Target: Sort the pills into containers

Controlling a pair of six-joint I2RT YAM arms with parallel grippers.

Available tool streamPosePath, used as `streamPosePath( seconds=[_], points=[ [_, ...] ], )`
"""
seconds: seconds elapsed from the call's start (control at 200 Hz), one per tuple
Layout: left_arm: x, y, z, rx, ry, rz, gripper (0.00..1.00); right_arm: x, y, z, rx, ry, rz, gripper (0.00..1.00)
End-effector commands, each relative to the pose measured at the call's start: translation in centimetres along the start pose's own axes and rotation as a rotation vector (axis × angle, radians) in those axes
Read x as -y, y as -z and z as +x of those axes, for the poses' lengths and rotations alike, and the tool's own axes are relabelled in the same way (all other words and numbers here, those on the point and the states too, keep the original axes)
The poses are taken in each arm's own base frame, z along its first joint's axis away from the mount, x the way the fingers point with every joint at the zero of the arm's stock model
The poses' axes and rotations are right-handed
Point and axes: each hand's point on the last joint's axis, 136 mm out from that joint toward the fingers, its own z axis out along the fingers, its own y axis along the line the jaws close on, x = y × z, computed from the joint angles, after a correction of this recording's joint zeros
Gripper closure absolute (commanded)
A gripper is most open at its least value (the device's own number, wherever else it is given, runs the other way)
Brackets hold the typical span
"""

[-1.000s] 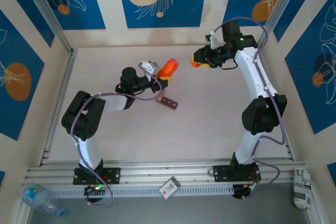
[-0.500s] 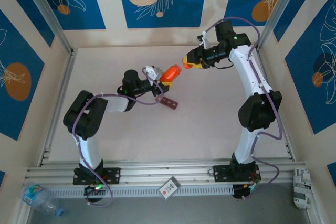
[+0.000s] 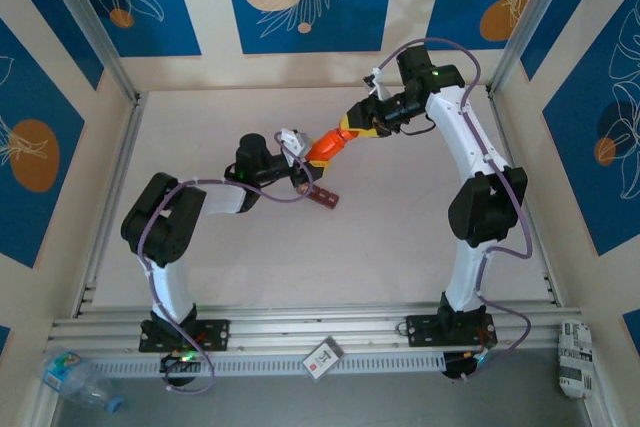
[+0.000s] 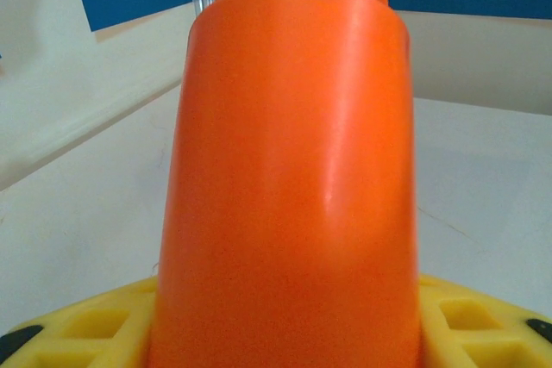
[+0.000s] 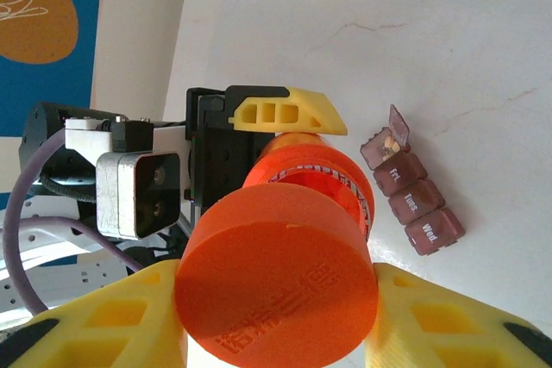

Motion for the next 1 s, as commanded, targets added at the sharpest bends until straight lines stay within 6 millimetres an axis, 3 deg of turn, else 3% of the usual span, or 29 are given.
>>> streamPosePath(
  seconds=[0.0, 0.54, 0.99],
  points=[
    [1.0, 0.1, -2.7, 0.042, -0.070, 0.039, 1.00, -0.2, -0.4, 0.8, -0.037, -0.009, -0.038, 0.56],
    [1.5, 0.2, -3.7, 0.045, -0.094, 0.054, 1.00, 2.6, -1.8, 1.6, -0.078, -0.076, -0.046, 0.57],
    [2.7, -0.4, -4.0, 0.029, -0.115, 0.096, 1.00, 1.3, -2.4, 2.1, -0.101, -0.050, -0.117, 0.57]
  ],
)
